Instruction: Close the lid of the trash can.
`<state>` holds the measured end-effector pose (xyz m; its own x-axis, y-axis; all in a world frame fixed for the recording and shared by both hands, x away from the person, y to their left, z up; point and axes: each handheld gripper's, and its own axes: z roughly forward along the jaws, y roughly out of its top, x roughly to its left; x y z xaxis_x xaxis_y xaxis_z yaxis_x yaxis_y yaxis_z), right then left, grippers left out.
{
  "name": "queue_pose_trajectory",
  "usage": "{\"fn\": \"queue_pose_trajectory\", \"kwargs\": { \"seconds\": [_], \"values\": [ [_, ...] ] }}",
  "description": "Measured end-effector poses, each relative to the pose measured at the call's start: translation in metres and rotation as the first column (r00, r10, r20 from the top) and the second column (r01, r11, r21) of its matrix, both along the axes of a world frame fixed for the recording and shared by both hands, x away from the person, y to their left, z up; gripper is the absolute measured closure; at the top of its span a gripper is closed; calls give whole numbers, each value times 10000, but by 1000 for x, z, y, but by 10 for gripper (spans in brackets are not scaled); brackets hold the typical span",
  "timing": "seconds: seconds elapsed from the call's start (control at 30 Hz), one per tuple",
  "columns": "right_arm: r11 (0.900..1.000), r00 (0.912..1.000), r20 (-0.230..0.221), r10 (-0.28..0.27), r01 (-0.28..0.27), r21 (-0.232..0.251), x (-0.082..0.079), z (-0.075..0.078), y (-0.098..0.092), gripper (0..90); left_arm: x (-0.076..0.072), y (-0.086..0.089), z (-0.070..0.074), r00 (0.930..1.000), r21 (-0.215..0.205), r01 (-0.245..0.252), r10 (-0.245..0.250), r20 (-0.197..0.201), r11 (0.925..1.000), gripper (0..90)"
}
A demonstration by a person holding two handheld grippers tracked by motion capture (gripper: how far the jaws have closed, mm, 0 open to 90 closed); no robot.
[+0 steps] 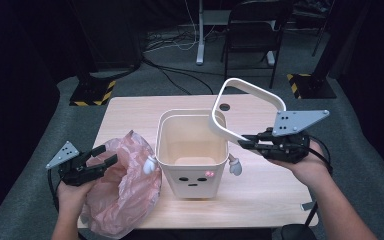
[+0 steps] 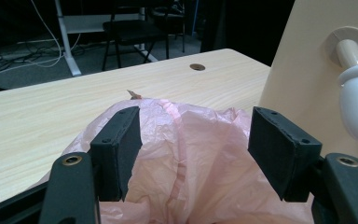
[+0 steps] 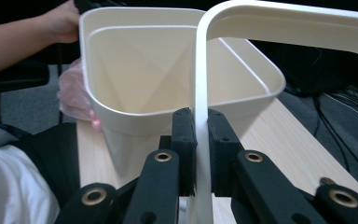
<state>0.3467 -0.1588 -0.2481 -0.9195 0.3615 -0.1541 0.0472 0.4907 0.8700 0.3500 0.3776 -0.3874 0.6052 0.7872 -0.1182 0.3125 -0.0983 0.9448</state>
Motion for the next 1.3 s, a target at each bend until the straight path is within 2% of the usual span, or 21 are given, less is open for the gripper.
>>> {"fn": "queue_pose_trajectory", "kwargs": {
  "seconds": [0.5,1.0,1.3],
  "values": [
    [9950,9950,8,998,-998,-61,-11,5,24,830,0,-1,0,10000,3,8,-8,-11,10000,342],
    [9837,9844,-12,1759,-1758,-386,-17,11,47,830,0,-2,0,10000,21,42,-42,12,10000,342],
    [9727,9739,34,2271,-2266,-505,-22,14,62,830,-1,-2,1,10000,0,33,-33,10,10000,342]
  ]
}}
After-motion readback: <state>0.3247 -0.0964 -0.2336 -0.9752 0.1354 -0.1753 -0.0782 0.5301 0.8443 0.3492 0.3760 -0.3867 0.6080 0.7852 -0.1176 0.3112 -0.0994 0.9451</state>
